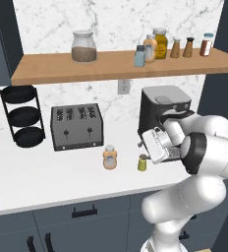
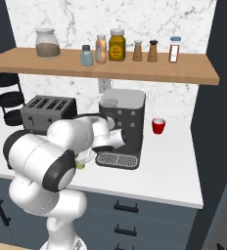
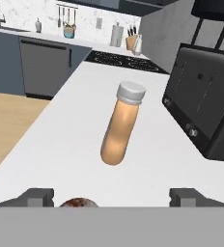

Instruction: Put the shaker and condiment bottle from the counter next to their counterparts in the cabinet.

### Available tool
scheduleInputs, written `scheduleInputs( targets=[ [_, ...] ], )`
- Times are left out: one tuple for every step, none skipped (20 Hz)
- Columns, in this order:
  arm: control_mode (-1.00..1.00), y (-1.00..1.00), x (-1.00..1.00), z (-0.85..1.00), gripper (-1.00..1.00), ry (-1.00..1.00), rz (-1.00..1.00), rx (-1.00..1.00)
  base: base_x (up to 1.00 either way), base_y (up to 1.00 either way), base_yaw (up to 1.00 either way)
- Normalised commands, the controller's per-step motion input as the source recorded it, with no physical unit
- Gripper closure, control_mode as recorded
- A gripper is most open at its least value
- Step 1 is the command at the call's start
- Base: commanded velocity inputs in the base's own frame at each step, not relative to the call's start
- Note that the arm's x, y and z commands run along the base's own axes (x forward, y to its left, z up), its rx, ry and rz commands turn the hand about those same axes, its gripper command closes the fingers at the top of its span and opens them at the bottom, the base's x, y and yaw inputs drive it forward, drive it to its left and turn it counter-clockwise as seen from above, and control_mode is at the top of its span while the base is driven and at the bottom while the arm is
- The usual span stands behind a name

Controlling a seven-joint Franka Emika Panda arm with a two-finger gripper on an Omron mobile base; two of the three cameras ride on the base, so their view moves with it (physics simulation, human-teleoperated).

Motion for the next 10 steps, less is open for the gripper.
scheduleInputs(
  targets=[
    [-1.00, 0.00, 0.00, 0.00, -1.00, -0.05, 0.00, 0.00, 0.00, 0.00, 0.00],
    [-1.00, 0.00, 0.00, 0.00, -1.00, -0.01, 0.00, 0.00, 0.00, 0.00, 0.00],
    [-1.00, 0.00, 0.00, -0.12, -1.00, 0.00, 0.00, 0.01, 0.00, 0.00, 0.00],
    [-1.00, 0.00, 0.00, -0.24, -1.00, 0.00, 0.01, 0.01, 0.00, 0.00, 0.00],
    [-1.00, 0.00, 0.00, -0.33, -1.00, 0.00, 0.01, 0.00, 0.00, 0.00, 0.00],
    [-1.00, 0.00, 0.00, -0.34, -1.00, 0.00, 0.00, 0.00, 0.00, 0.00, 0.00],
    [-1.00, 0.00, 0.00, -0.33, -1.00, 0.00, 0.00, 0.00, 0.00, 0.00, 0.00],
    [-1.00, 0.00, 0.00, -0.31, -1.00, 0.00, 0.00, 0.01, 0.00, 0.00, 0.00],
    [-1.00, 0.00, -0.01, -0.29, -1.00, 0.00, 0.00, 0.01, 0.00, 0.00, 0.00],
    [-1.00, 0.00, 0.00, -0.28, -1.00, 0.00, 0.00, 0.01, 0.00, 0.00, 0.00]
  ],
)
